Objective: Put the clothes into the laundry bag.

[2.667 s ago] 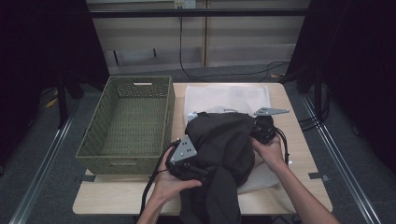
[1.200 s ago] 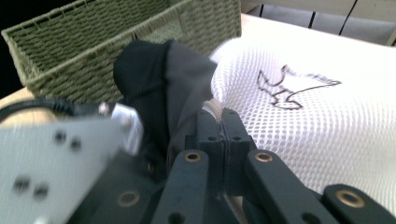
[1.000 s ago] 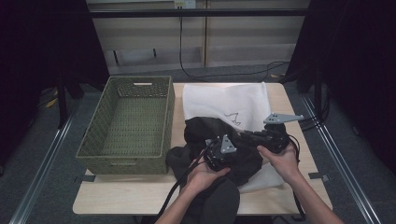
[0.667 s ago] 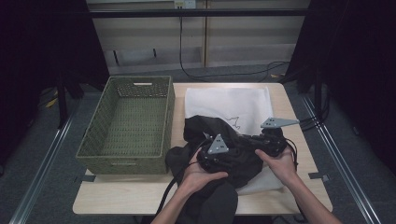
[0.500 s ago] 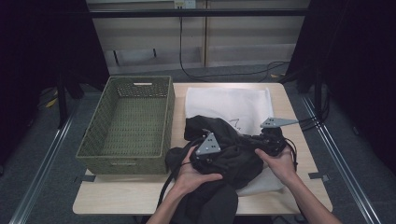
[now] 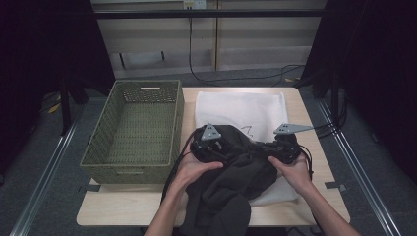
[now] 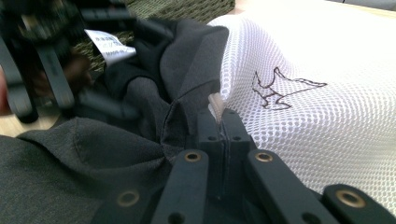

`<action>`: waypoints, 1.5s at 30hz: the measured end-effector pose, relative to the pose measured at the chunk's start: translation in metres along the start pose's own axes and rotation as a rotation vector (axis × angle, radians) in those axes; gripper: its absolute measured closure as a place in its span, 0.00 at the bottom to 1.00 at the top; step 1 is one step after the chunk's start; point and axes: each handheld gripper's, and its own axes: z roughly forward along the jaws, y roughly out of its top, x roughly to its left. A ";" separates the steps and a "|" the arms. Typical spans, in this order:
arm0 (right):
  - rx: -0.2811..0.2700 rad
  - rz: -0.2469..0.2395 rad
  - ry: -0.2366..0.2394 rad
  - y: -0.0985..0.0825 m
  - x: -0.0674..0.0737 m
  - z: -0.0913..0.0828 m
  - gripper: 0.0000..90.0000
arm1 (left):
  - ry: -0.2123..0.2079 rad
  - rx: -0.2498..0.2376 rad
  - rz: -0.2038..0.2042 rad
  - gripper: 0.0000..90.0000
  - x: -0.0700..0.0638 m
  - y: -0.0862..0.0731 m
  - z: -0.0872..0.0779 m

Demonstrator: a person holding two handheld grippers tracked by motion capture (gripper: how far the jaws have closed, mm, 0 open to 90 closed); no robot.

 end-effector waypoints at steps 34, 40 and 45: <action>-0.047 0.055 0.019 0.011 0.004 0.018 0.99 | -0.068 0.062 0.241 0.82 -0.075 0.019 0.016; -0.121 0.088 0.044 0.026 0.007 -0.006 0.99 | -0.052 0.102 0.235 0.83 -0.078 0.010 0.037; -0.115 0.069 0.025 0.027 0.011 -0.024 0.99 | -0.036 0.102 0.222 0.83 -0.074 0.008 0.038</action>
